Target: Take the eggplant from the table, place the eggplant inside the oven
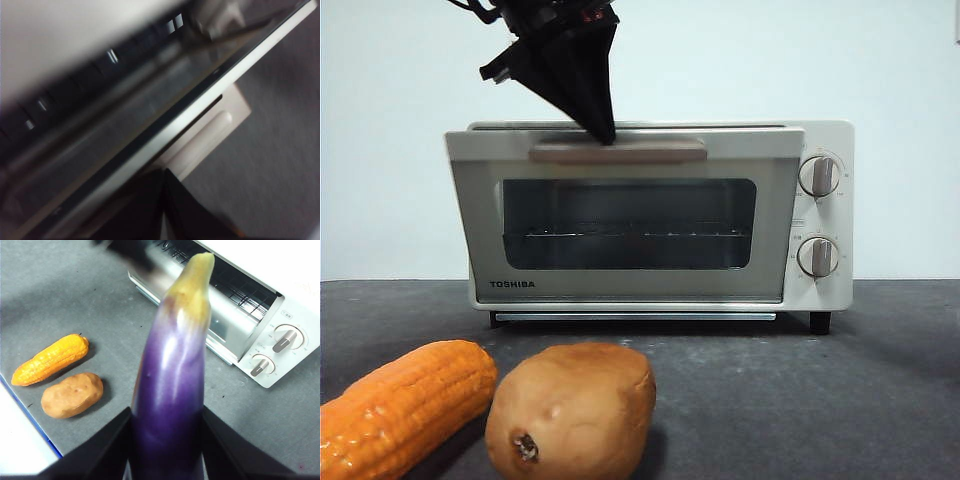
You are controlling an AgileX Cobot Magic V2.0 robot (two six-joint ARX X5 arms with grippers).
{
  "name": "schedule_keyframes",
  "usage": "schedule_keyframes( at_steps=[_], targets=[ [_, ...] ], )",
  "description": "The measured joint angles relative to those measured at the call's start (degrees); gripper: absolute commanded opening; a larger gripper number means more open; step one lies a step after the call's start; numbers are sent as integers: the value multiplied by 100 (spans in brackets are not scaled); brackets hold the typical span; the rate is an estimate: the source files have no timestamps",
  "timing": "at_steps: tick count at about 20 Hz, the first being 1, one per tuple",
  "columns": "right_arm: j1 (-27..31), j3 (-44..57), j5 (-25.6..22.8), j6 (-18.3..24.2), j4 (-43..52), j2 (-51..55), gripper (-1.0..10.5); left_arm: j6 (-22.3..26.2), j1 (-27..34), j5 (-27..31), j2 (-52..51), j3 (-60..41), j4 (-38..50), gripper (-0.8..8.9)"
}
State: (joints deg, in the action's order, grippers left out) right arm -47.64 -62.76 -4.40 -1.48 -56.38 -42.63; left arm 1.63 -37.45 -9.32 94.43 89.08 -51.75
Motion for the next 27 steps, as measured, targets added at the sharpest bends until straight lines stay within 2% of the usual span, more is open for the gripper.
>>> schedule_keyframes(
  at_steps=[6,10,14,19,24,27],
  targets=[
    [0,0,-9,17,0,-4,132,42,-428,20,-48,-13,-946,4],
    [0,0,-9,20,0,-7,132,39,-415,103,-542,-22,-951,4],
    [0,0,4,109,0,-153,132,-7,-186,540,-1001,-199,-811,4],
    [0,0,7,511,157,-750,132,-317,214,581,-1934,-1283,50,4],
    [0,0,7,1040,850,-1784,132,-752,925,577,-3182,-2977,1023,4],
    [-15,0,-13,1412,1344,-2535,132,-935,1434,387,-3851,-3788,1390,4]
  ],
)
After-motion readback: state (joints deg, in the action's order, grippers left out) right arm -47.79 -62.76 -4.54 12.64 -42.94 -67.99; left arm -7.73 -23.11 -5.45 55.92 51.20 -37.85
